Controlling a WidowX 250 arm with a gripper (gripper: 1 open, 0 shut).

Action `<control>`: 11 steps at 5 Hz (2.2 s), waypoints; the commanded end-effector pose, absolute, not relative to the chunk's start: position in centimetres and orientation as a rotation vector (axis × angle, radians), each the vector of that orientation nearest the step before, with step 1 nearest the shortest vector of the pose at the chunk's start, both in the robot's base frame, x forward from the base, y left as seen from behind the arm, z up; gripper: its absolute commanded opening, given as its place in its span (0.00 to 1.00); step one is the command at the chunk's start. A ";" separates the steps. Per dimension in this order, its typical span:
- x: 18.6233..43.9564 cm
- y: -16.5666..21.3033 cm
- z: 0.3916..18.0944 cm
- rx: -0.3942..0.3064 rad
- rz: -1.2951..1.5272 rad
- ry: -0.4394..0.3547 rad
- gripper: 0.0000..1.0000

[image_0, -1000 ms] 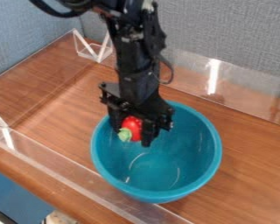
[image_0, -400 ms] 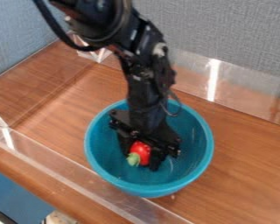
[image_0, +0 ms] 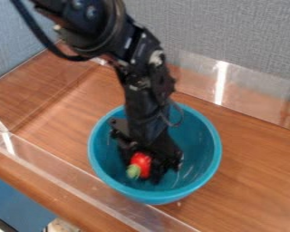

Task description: Put the strawberry in the blue bowl

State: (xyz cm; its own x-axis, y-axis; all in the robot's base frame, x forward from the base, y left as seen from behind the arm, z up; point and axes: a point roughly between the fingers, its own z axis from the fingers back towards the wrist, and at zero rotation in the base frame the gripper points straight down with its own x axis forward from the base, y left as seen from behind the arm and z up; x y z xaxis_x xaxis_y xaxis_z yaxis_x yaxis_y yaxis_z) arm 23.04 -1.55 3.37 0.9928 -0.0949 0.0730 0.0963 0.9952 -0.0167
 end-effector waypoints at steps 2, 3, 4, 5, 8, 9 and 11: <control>23.8 0.8 5.7 -0.023 -0.142 -0.109 0.00; 24.0 0.0 6.4 -0.030 -0.180 -0.115 0.00; 24.1 -1.2 7.0 -0.041 -0.228 -0.117 0.00; 24.3 -1.9 7.4 -0.044 -0.163 -0.115 0.00; 24.2 -4.3 6.6 -0.035 -0.033 -0.089 0.00; 23.4 -5.3 6.0 -0.035 -0.029 -0.083 0.00; 25.2 -5.2 5.6 -0.039 0.050 -0.097 0.00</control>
State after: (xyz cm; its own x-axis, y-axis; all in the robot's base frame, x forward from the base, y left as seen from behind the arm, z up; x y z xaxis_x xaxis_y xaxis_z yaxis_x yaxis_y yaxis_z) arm 24.37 -5.30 4.64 0.9976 0.0444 0.0537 -0.0427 0.9986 -0.0322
